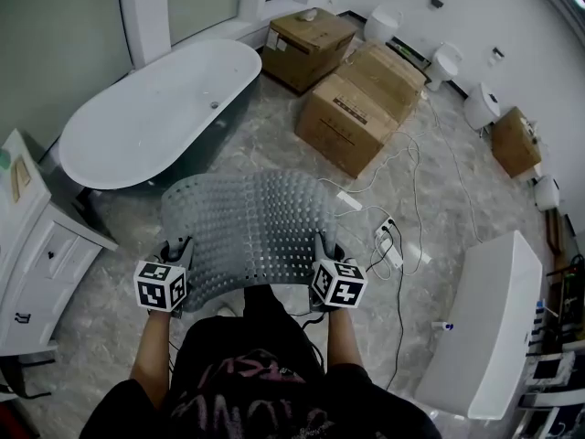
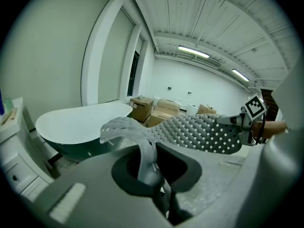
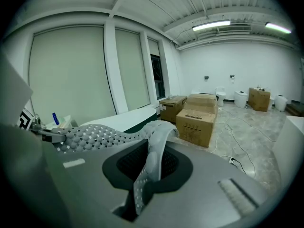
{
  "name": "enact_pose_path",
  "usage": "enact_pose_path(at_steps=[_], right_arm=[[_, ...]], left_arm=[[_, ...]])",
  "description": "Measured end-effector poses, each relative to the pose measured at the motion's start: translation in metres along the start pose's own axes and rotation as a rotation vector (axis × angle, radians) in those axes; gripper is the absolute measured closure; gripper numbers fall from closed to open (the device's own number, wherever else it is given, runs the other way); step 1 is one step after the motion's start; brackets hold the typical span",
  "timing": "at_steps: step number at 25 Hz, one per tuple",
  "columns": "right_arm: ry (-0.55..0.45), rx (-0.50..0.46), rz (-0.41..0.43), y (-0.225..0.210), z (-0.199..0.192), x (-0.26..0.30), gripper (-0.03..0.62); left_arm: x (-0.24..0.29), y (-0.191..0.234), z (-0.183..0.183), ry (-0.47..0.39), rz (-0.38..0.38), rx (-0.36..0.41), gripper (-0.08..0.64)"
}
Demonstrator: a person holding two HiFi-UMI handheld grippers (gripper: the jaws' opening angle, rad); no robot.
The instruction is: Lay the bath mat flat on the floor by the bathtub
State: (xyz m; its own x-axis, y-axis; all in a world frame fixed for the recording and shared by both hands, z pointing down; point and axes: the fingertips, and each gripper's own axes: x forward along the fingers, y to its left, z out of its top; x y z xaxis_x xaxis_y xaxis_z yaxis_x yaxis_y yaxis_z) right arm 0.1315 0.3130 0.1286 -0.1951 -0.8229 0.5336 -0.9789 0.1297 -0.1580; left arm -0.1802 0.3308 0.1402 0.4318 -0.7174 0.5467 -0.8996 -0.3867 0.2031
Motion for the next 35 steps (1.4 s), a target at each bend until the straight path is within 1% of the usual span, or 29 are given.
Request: enact_pose_path(at_steps=[5,9,15,25,30,35], right_arm=[[0.006,0.027,-0.002,-0.014,0.002,0.019,0.546],[0.022,0.032,0.001,-0.022,0.007,0.041,0.546],[0.061,0.031,-0.005,-0.045,0.015,0.08,0.546],[0.135,0.017,0.002,-0.083,0.037,0.171,0.546],[0.175,0.014,0.023,-0.1,0.049,0.216,0.546],[0.209,0.012,0.051,-0.114,0.056,0.251,0.546]], left_arm=[[0.021,0.001,0.006,0.018,-0.001,0.008,0.536],[0.043,0.005,0.011,0.041,-0.004,0.007,0.536],[0.086,0.01,0.021,0.082,-0.008,-0.003,0.536],[0.173,0.034,0.046,0.158,0.008,-0.028,0.536],[0.215,0.041,0.057,0.2,0.013,-0.031,0.536],[0.244,0.047,0.065,0.228,0.029,-0.034,0.536]])
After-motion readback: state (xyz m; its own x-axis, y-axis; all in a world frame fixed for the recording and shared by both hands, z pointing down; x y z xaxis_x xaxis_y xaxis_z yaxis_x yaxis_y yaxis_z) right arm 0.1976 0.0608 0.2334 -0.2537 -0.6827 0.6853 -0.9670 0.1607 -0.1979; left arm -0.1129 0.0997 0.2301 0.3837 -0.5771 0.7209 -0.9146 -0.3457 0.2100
